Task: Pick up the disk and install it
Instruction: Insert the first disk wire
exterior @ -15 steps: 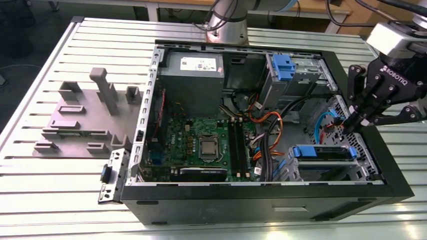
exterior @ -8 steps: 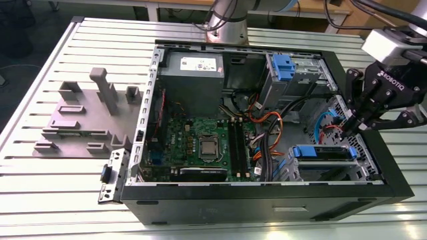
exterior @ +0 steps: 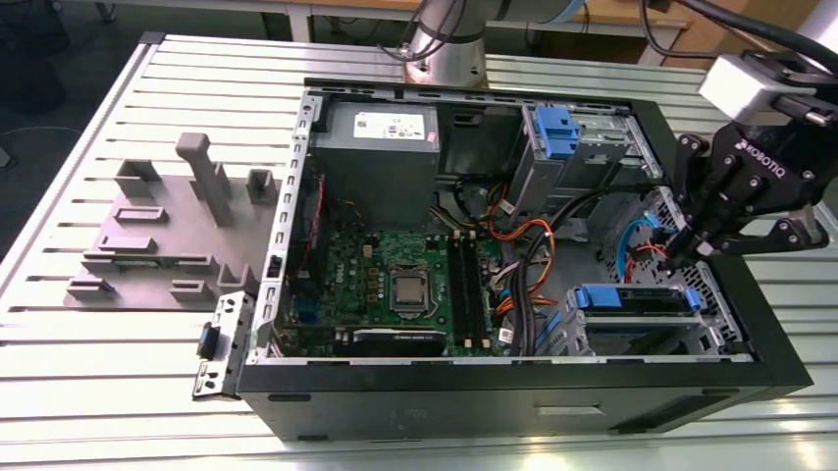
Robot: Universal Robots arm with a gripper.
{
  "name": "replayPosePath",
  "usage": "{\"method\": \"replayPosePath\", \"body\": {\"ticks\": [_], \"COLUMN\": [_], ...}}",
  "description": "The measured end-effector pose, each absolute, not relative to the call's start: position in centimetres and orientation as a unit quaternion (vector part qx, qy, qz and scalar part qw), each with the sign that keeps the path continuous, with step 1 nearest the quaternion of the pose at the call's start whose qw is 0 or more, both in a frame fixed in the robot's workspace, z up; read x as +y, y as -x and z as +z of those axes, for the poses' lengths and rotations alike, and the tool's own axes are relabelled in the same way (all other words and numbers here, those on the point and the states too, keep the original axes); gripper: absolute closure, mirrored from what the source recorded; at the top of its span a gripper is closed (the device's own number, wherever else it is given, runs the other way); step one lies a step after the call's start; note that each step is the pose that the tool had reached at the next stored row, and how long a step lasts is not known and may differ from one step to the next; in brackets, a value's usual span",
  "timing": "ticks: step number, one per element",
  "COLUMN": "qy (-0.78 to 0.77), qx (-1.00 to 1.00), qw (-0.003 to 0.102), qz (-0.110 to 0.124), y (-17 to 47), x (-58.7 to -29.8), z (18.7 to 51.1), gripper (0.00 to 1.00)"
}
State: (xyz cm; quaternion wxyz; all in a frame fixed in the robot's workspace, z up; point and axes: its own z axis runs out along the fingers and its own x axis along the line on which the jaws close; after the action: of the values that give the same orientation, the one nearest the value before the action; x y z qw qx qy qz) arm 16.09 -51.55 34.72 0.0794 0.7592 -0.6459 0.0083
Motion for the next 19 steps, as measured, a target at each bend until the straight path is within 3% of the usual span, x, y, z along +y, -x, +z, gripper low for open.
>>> {"method": "replayPosePath", "body": {"ticks": [7,19], "qy": [-0.75,-0.747], "qx": [-0.656,-0.661], "qw": [0.078,0.067], "qz": [0.009,0.019], "y": [-16.09,-15.29], "x": [-52.11,-52.34], "z": [34.4,34.15], "gripper": [0.84,0.84]}}
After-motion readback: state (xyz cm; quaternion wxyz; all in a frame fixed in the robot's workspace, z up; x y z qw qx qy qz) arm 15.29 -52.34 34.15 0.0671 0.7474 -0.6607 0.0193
